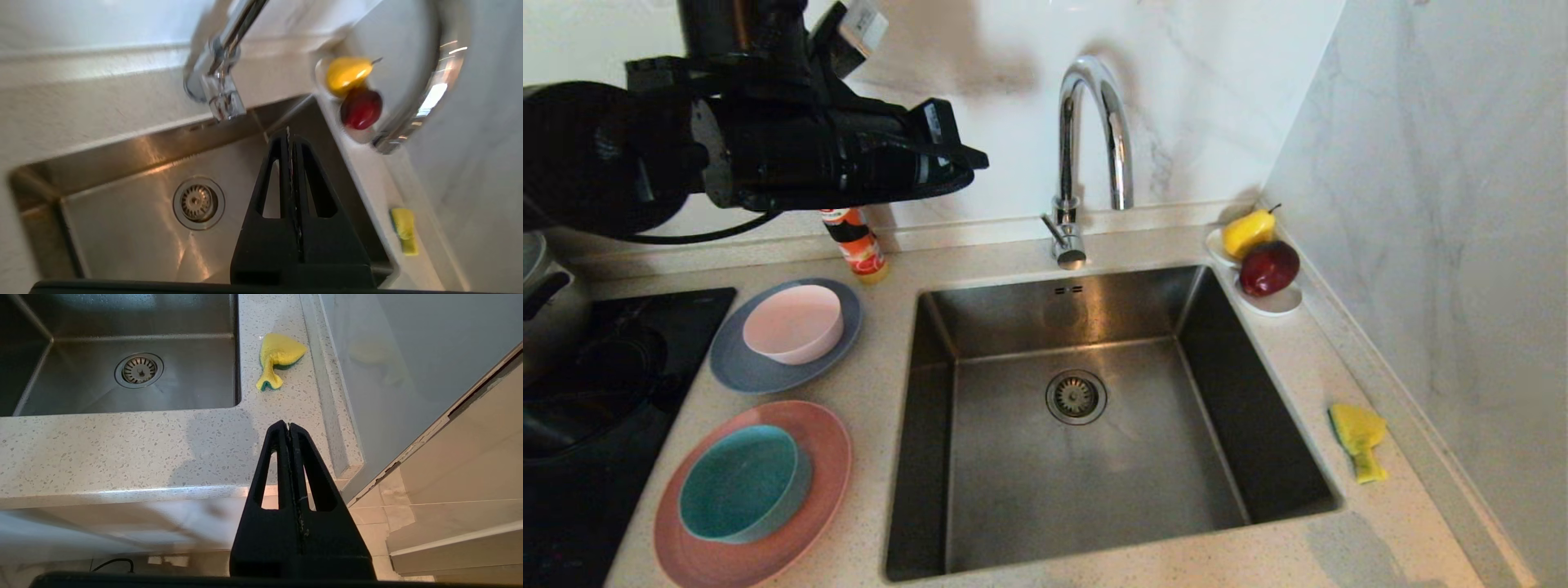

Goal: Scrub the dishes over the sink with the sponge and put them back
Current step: Turn on the faucet

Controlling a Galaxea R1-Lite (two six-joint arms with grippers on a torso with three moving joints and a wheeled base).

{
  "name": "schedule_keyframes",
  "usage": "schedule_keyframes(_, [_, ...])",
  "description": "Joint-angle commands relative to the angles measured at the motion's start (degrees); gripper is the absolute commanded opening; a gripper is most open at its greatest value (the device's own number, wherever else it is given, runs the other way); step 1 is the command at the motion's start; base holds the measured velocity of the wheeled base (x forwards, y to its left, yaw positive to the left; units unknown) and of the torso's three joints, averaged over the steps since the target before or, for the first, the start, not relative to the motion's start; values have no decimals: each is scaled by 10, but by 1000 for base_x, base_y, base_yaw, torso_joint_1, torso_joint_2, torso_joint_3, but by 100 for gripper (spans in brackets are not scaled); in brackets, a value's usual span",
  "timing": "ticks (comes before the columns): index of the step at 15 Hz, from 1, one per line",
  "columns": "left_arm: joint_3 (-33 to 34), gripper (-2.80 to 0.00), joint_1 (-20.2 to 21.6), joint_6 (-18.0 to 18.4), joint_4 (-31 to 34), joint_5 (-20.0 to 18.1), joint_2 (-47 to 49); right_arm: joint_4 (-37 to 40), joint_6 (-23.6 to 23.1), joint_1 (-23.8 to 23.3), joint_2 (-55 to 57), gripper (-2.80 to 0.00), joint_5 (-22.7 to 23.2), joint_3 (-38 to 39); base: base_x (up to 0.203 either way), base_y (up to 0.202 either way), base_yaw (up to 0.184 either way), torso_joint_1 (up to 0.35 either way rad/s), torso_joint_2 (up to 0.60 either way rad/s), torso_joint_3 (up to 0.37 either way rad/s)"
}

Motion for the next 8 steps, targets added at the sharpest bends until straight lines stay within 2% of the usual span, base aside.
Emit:
schedule_keyframes(1, [-6, -280, 0, -3, -8, -1, 48, 0, 0, 0, 0, -280, 0, 0, 0, 0, 0, 0, 0, 0])
schedule_keyframes(4, [-6, -280, 1, -31, -89, -2, 100, 0, 0, 0, 0, -280, 0, 0, 0, 0, 0, 0, 0, 0])
schedule_keyframes(8, [-40, -280, 1, -45, -111, -21, 153, 0, 0, 0, 0, -280, 0, 0, 0, 0, 0, 0, 0, 0])
